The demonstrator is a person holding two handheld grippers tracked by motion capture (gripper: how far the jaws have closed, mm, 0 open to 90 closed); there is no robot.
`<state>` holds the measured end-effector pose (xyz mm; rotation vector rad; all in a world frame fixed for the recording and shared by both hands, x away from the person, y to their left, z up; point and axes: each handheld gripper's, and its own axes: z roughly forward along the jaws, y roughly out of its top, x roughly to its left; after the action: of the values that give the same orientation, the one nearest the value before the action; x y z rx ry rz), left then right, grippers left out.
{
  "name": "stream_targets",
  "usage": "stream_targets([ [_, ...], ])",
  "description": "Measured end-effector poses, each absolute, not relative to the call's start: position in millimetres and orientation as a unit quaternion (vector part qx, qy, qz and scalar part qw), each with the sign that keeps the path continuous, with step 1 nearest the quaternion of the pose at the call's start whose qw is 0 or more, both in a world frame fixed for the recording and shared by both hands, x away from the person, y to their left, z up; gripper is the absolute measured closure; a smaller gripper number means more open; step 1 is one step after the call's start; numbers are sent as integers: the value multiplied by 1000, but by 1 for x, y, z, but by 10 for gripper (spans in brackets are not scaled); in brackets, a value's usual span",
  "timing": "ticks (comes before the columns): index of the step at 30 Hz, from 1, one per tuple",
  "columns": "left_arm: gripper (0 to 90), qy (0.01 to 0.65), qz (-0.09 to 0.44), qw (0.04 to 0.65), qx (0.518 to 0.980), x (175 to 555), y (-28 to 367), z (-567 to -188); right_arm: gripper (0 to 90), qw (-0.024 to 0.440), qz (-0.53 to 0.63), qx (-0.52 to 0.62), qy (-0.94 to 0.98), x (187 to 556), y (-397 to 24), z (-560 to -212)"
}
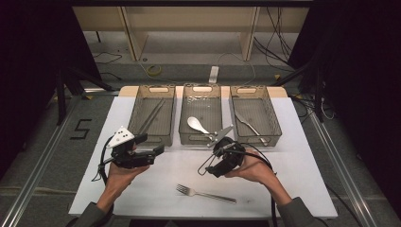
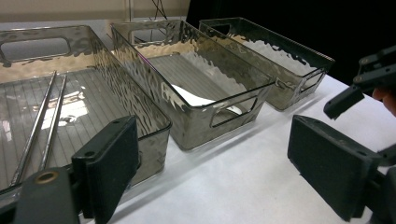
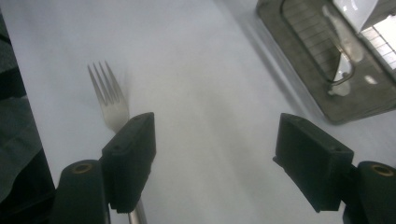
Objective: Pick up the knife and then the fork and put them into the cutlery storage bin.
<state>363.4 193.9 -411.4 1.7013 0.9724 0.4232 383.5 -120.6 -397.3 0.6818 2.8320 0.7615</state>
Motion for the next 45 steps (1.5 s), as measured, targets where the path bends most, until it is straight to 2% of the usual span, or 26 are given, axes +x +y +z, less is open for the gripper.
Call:
stream_targets([
  [15,162,409,177,538,716,364,194,-411,346,40,205,183,961,365,-103,-420],
  [31,162,408,178,538,716,363,194,-411,526,10,178,154,972,352,-95,-442],
  [45,161,408,177,537,716,363,194,-411,621,-7,147,135,980,346,-94,-452],
])
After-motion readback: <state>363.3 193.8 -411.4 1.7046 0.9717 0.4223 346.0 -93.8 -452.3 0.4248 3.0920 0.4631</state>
